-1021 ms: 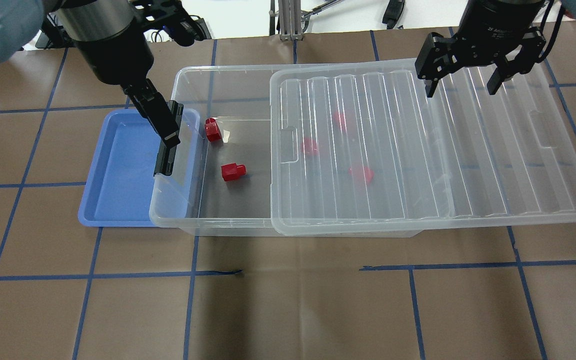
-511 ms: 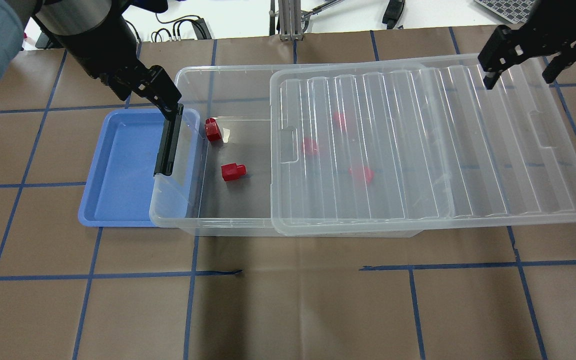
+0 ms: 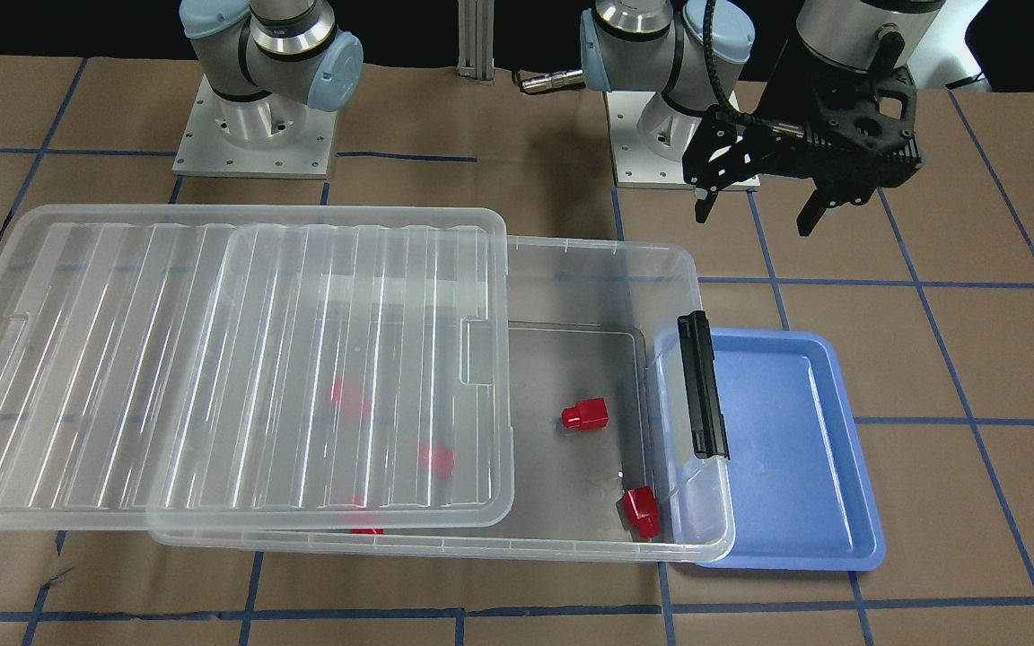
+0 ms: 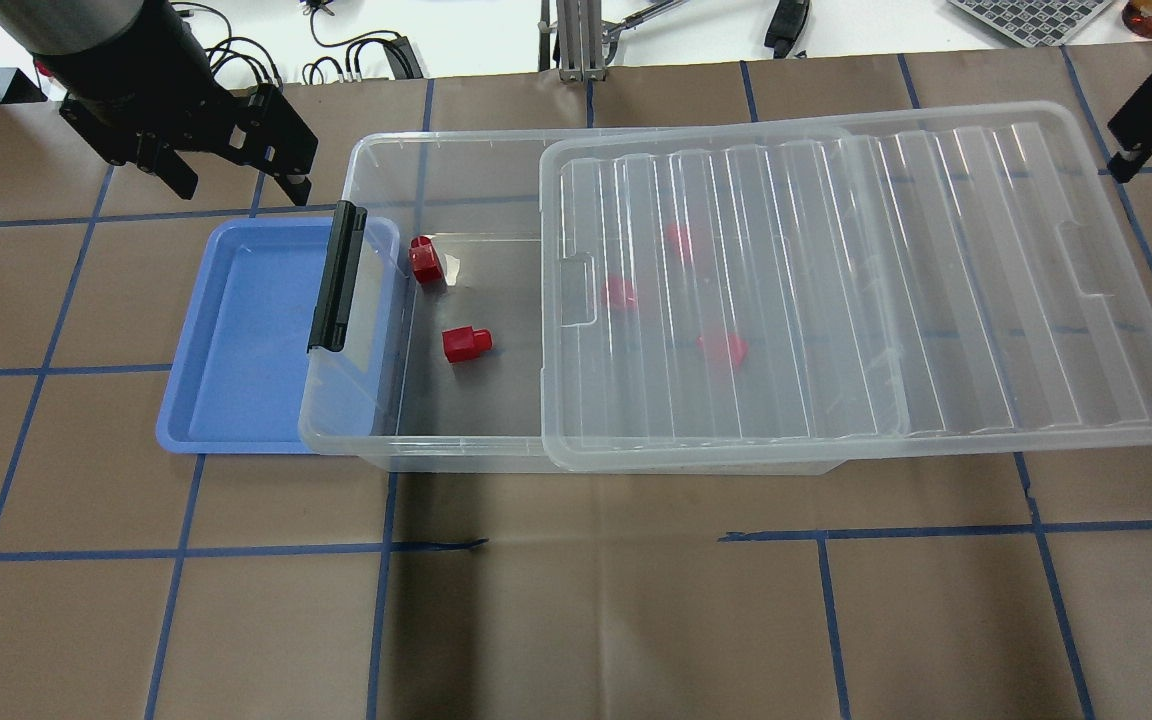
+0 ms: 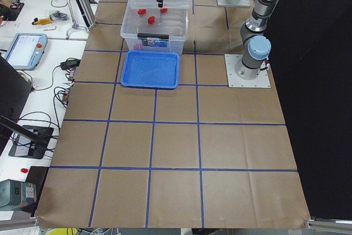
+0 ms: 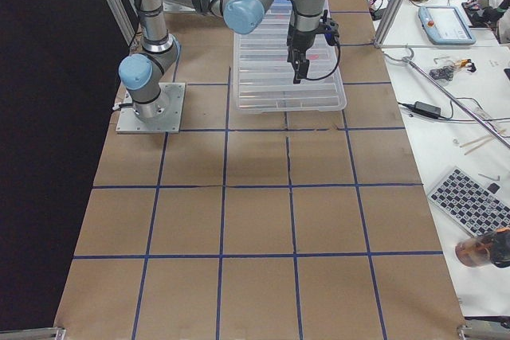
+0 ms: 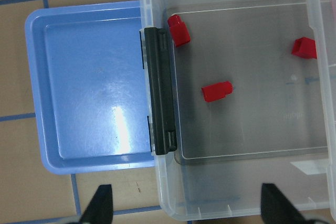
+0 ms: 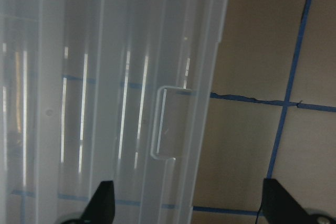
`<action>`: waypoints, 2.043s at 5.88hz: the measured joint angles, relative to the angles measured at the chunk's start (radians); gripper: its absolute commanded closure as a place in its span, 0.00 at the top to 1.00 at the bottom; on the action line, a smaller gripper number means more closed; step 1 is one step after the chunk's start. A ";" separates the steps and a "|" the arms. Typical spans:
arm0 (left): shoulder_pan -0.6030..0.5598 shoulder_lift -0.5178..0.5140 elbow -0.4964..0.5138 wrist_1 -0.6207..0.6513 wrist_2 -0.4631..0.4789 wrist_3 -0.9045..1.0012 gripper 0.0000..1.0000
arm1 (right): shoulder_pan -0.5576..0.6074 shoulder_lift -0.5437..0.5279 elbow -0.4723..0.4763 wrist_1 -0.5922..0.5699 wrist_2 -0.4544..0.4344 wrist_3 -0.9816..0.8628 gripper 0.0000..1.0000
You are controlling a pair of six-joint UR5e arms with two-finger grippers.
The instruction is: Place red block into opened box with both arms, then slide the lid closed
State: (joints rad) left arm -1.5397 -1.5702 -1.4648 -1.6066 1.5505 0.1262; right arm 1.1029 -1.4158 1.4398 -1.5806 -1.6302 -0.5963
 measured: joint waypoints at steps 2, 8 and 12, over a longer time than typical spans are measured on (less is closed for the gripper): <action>0.004 0.009 -0.017 0.004 -0.002 -0.052 0.98 | -0.101 0.050 0.086 -0.156 -0.012 -0.070 1.00; 0.022 0.009 -0.028 0.005 -0.009 -0.042 0.99 | -0.185 0.029 0.310 -0.306 -0.034 -0.034 1.00; 0.023 0.010 -0.030 0.005 -0.005 -0.039 0.99 | -0.176 -0.003 0.336 -0.265 0.013 0.018 1.00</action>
State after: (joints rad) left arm -1.5171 -1.5602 -1.4952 -1.6015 1.5459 0.0871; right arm 0.9264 -1.4192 1.7757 -1.8451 -1.6172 -0.5779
